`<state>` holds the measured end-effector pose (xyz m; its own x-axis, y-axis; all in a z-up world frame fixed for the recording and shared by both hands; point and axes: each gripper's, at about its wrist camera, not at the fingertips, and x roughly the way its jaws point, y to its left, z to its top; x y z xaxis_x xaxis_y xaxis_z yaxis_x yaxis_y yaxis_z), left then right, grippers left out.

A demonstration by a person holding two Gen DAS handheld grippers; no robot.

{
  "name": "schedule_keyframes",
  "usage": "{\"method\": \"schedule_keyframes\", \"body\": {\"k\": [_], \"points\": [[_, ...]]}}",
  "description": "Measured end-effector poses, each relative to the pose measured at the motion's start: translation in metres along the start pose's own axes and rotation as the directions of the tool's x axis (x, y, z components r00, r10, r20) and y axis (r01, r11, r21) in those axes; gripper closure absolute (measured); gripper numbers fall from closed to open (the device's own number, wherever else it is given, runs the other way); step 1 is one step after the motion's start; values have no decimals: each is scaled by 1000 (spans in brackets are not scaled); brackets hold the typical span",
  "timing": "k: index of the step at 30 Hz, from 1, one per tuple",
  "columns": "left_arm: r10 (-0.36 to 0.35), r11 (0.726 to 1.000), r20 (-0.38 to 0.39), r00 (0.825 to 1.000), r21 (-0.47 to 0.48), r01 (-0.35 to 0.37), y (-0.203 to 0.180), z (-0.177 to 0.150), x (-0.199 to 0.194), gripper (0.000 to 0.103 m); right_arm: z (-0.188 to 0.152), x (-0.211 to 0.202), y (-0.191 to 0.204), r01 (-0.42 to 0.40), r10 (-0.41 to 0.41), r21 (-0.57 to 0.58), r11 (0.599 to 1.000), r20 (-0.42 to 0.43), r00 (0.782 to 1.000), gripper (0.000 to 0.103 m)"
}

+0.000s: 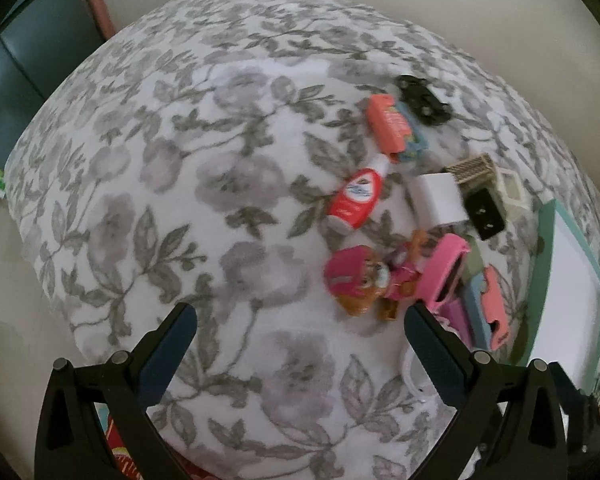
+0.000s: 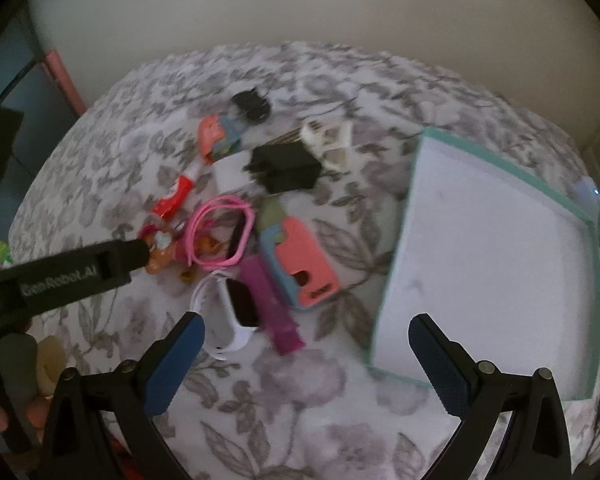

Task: Organize rigid objects
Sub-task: 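Grasp the white round band with the right gripper while the left tool approaches the pink watch band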

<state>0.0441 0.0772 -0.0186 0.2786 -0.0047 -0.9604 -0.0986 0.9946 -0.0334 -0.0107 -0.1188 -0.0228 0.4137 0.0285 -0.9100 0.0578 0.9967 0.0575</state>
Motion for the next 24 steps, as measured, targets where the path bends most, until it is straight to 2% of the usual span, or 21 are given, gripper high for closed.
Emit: {"method": "schedule_keyframes", "body": {"k": [6, 13, 17, 24], "points": [[28, 998, -30, 999, -51, -30, 16, 3, 10, 0, -3, 18, 23, -23, 19, -68, 997, -52, 998, 2], [34, 994, -43, 998, -102, -38, 31, 3, 13, 0, -6, 28, 45, -47, 39, -109, 993, -78, 996, 11], [18, 994, -53, 998, -110, -24, 31, 3, 15, 0, -8, 32, 53, -40, 28, -123, 992, -91, 995, 19], [-32, 994, -48, 998, -104, 27, 26, 6, 19, 0, -11, 38, 61, -35, 21, -141, 989, -106, 994, 26]]}}
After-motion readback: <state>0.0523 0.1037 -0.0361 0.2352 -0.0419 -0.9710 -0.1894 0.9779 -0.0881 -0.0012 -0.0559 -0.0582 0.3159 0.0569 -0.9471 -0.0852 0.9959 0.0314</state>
